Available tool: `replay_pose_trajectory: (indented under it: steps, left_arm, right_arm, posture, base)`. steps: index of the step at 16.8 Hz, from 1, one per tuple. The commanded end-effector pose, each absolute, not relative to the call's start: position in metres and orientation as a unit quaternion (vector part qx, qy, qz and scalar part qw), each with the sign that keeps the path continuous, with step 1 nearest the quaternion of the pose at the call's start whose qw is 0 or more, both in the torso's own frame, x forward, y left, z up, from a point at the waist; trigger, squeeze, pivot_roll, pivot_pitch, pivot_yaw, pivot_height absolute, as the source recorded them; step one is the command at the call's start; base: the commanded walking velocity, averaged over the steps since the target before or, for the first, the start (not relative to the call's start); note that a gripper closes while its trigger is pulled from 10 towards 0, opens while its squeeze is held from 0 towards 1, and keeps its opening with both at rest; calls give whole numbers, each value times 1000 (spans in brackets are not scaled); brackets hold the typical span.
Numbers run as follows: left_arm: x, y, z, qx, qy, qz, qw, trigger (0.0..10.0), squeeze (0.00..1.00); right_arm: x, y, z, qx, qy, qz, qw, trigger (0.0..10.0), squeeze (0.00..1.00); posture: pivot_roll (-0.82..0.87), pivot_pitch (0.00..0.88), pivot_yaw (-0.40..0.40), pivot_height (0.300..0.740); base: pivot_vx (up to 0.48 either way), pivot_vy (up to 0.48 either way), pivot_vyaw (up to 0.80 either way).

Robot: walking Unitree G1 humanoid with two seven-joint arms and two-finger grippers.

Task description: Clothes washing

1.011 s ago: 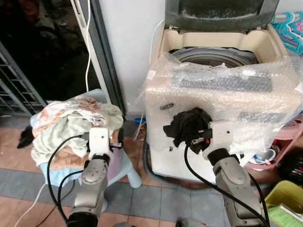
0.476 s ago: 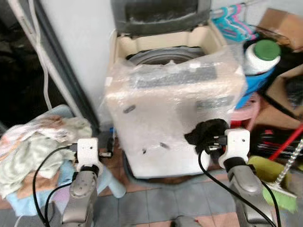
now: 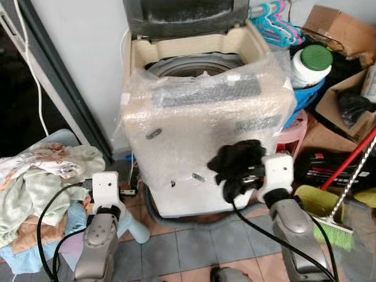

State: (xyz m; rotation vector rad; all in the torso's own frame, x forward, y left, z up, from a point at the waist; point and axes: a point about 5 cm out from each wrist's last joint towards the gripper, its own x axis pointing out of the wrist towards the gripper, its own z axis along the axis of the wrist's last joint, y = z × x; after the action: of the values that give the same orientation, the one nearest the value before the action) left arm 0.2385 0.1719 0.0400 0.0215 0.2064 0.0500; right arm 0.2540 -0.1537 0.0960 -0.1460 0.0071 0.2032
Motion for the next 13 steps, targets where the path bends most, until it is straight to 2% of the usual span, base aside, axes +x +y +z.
replay_pose_trajectory:
  steps: [1, 3, 5, 10, 13]
  left_arm:
    - [238, 173, 37, 10, 110, 20, 994, 10000, 0]
    - [243, 172, 38, 8, 106, 20, 994, 10000, 0]
    - [252, 167, 44, 1, 94, 12, 995, 10000, 0]
    - [252, 161, 41, -5, 96, 8, 995, 10000, 0]
    - [255, 160, 42, -7, 95, 9, 995, 10000, 0]
  right_arm:
    - [262, -142, 117, -81, -44, 137, 986, 10000, 0]
    - [276, -138, 135, -88, -79, 152, 981, 10000, 0]
    - [301, -138, 178, -92, -140, 165, 972, 10000, 0]
    - [319, -123, 229, -140, -220, 231, 937, 10000, 0]
    - [329, -114, 247, -141, -244, 241, 929, 10000, 0]
  posture:
    - [-91, 0, 99, 740]
    - [-95, 0, 111, 740]
    - [-94, 0, 104, 740]
    - [-105, 0, 100, 740]
    - [-100, 0, 95, 740]
  base:
    - [0, 0, 0]
    - [0, 0, 0]
    - [266, 0, 0]
    - [280, 0, 0]
    - [280, 0, 769]
